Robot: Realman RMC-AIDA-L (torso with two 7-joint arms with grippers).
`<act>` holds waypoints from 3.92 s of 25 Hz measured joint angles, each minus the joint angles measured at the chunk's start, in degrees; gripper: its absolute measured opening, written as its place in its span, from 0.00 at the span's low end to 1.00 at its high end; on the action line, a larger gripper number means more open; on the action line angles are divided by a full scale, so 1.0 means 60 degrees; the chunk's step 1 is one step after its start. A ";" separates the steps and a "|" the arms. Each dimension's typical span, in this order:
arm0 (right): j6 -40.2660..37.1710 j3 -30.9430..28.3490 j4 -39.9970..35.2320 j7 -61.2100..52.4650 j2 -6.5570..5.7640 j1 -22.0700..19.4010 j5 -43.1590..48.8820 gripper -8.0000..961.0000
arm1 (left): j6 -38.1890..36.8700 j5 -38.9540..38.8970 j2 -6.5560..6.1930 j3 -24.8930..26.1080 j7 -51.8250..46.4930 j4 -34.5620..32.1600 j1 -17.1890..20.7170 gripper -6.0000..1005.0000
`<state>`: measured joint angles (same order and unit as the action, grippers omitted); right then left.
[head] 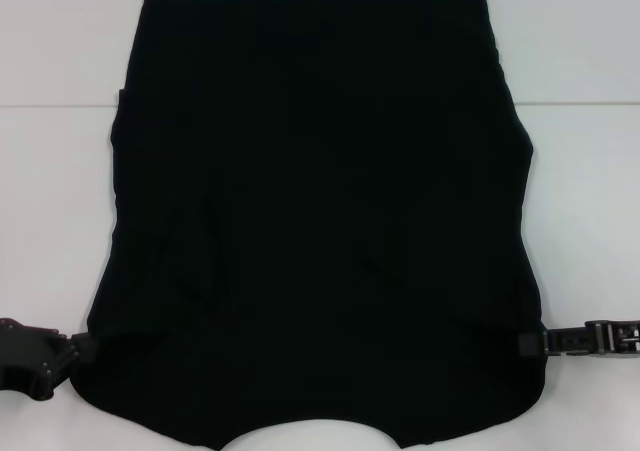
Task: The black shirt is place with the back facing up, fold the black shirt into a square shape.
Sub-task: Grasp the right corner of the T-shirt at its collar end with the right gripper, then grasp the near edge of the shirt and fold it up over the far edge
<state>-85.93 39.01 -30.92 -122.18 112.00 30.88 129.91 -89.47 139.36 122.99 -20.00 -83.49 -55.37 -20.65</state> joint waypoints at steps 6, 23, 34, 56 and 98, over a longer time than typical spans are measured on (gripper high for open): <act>0.0099 -0.0097 -0.0031 0.0062 0.0013 -0.0095 -0.0045 0.52 | 0.0001 0.0006 -0.0016 -0.0006 -0.0016 0.0002 -0.0033 0.02; -0.0387 -0.2086 0.0027 0.2247 -0.0005 -0.1079 -0.0046 0.05 | -0.1057 -0.1060 0.0051 0.0972 -0.0424 0.0094 0.0220 0.02; -0.1468 -0.3027 -0.0023 0.3517 -0.0205 -0.2101 -0.0015 0.05 | -0.2780 -0.0923 -0.0046 0.1571 -0.0441 0.0056 0.0807 0.02; -0.2537 -0.4195 -0.0048 0.4475 -0.0408 -0.2154 -0.0038 0.09 | -0.3562 -0.0177 -0.0335 0.1981 -0.0867 0.0384 0.0060 0.02; 0.7979 -0.4146 0.2266 0.3837 0.0135 0.3573 -0.0423 0.16 | 0.9557 -0.1677 -0.1163 0.1549 -0.0424 0.6019 -0.5772 0.06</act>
<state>-38.05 14.13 -17.32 -99.16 112.81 52.32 127.37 -32.13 129.30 116.01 -10.71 -86.03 -19.26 -55.28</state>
